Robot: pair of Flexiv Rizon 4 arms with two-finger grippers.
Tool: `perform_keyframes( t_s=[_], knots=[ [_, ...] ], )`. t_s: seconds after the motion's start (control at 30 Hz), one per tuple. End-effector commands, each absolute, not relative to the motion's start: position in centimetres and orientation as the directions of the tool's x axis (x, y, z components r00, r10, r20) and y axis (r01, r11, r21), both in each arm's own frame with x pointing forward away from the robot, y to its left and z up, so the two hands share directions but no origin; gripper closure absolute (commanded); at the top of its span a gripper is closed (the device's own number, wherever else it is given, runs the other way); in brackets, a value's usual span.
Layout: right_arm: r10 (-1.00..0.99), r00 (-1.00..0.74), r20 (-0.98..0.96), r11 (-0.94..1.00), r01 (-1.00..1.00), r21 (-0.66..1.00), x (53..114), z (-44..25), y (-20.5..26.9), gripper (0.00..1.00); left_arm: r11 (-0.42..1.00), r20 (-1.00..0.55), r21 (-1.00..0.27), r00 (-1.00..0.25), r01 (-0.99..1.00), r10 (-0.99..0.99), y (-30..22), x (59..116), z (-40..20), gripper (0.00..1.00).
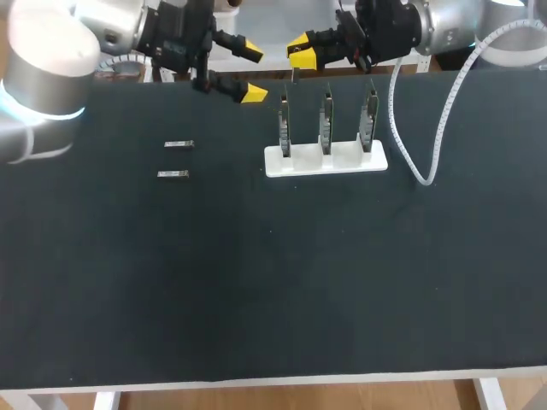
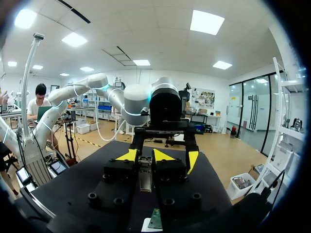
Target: Pick up the optical module with the left hand, and insert it into the network port with the right hand.
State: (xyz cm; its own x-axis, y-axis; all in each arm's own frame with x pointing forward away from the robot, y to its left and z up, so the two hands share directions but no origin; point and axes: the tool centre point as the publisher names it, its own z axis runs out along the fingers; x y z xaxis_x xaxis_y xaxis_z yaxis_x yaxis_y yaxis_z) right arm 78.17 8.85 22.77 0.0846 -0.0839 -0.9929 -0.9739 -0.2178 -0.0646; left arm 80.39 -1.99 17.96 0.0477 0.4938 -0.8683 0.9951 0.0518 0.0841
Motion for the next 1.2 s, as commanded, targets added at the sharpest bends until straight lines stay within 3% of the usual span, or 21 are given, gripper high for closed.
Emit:
perform_keyframes(
  t_s=[0.03,1.2],
  knots=[
    [-0.085,0.085,-0.993,-0.216,-0.974,-0.065,78.1,22.8,8.9,1.0,0.043,-0.868,0.084,0.052,0.996,0.494,-3.1,81.2,17.3,0.0],
    [-0.144,0.071,-0.987,-0.256,-0.966,-0.032,79.3,22.7,8.7,1.0,0.062,-0.849,0.094,0.048,0.994,0.527,-1.2,81.3,17.7,0.0]
  ],
)
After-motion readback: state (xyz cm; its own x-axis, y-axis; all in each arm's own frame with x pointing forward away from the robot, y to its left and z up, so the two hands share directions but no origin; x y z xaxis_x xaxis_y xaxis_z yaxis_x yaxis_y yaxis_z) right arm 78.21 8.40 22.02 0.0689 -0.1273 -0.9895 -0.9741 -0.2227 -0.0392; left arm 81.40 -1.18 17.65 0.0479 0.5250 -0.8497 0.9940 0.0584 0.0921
